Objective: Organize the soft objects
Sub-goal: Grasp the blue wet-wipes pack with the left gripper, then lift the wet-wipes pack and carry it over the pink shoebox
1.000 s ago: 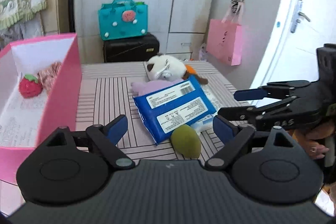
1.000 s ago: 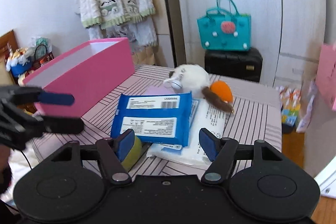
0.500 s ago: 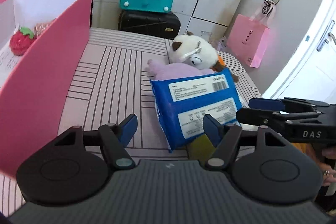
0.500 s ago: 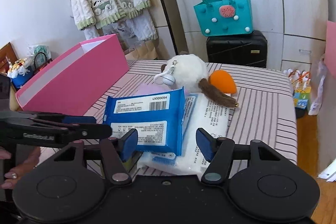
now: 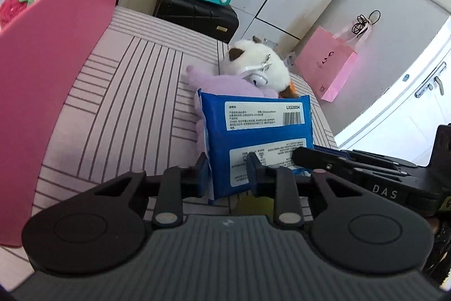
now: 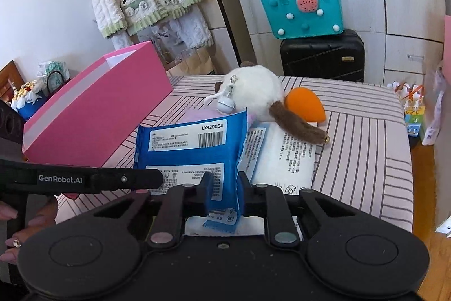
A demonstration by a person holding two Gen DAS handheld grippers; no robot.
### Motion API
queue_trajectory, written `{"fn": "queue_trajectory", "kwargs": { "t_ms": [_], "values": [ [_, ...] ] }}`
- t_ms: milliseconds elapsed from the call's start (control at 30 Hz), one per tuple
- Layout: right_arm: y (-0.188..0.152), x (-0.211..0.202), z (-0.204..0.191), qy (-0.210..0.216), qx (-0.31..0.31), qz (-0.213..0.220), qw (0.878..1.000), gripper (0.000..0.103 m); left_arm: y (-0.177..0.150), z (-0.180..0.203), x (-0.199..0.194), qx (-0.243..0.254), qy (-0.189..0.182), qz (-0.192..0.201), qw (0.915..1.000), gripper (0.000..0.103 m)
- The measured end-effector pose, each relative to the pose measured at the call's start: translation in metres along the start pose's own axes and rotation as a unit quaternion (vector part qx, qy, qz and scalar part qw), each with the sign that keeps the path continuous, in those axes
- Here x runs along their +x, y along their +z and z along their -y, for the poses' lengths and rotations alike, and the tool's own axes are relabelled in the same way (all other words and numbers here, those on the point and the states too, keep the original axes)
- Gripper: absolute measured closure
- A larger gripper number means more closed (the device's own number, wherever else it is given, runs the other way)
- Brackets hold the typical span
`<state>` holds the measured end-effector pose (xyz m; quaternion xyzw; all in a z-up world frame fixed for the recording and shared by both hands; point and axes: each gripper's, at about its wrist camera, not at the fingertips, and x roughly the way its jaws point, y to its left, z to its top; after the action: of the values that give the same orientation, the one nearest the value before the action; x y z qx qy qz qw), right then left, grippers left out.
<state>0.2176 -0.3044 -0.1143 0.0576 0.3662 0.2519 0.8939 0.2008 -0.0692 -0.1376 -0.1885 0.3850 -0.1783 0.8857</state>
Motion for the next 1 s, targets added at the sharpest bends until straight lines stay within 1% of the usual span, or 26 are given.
{"fn": "queue_trajectory", "kwargs": {
  "t_ms": [133,333,367,467,600,767,900,1000],
  "values": [
    [0.002,-0.005,-0.007,-0.006,-0.014,0.004,1.000,0.081,0.002,0.007,-0.007,0.017,0.008,0.013,0.9997,0.077],
    [0.003,-0.019,-0.018,-0.016,-0.026,0.016,0.999,0.080,0.004,0.013,-0.023,0.031,0.004,0.024,0.9992,0.077],
    [0.003,-0.022,-0.020,-0.018,-0.027,0.015,0.999,0.078,0.004,0.014,-0.024,0.034,0.003,0.022,0.9992,0.077],
    [0.003,-0.027,-0.029,-0.033,-0.035,0.010,0.999,0.077,0.005,0.015,-0.028,0.033,-0.003,0.001,0.9995,0.077],
    [0.001,-0.037,-0.042,-0.042,-0.051,0.010,0.998,0.075,0.002,0.023,-0.042,0.058,0.002,0.010,0.9982,0.077],
    [-0.001,-0.052,-0.056,-0.040,-0.057,0.014,0.997,0.070,-0.001,0.030,-0.061,0.081,0.000,0.014,0.9966,0.077],
    [-0.004,-0.060,-0.069,-0.039,-0.062,0.008,0.997,0.068,-0.005,0.033,-0.076,0.096,0.002,0.003,0.9954,0.077],
    [-0.010,-0.066,-0.082,-0.037,-0.066,-0.001,0.997,0.064,-0.008,0.033,-0.086,0.100,0.000,-0.012,0.9949,0.076]
  ]
}}
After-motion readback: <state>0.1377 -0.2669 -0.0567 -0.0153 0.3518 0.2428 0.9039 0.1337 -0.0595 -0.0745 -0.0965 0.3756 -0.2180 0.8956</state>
